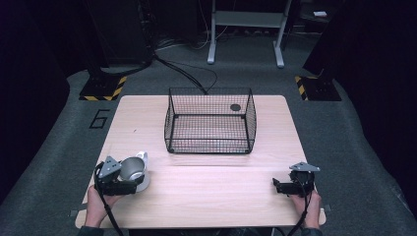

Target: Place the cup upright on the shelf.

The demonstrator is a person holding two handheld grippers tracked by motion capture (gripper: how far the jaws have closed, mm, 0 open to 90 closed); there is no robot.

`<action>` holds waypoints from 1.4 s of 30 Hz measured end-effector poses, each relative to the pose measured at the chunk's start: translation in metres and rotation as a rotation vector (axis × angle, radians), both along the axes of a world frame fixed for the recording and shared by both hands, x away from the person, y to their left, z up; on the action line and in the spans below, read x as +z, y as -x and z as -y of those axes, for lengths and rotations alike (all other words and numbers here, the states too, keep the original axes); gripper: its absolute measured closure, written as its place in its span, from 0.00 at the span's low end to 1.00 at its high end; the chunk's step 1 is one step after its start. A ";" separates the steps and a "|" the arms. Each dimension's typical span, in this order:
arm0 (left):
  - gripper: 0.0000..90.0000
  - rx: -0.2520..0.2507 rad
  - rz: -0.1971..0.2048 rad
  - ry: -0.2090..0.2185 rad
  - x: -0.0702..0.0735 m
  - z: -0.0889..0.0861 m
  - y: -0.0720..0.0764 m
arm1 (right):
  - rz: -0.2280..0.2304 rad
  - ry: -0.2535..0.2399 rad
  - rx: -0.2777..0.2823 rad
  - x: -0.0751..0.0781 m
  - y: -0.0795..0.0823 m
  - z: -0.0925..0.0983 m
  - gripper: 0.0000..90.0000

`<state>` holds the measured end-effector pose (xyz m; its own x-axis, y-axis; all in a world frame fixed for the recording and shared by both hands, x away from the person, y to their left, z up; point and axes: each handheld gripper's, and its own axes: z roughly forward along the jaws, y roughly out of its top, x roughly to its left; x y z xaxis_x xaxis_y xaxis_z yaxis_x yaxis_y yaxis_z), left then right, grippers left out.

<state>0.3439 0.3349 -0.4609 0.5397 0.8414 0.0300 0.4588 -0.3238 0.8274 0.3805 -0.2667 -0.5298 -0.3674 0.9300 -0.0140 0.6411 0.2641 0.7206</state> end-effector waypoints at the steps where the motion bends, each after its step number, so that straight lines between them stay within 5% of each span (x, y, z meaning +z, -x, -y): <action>1: 0.08 -0.001 0.004 0.001 0.001 0.001 0.001 | 0.001 0.000 -0.003 0.000 0.000 0.000 0.00; 42: 0.08 -0.179 0.079 0.021 0.038 0.042 -0.004 | -0.003 -0.012 -0.003 0.000 -0.002 -0.001 0.00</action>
<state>0.3480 0.2930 -0.4227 0.6776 0.7328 0.0613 0.3291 -0.3767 0.8659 0.3821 -0.2660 -0.5300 -0.3650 0.9310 -0.0019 0.6441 0.2540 0.7216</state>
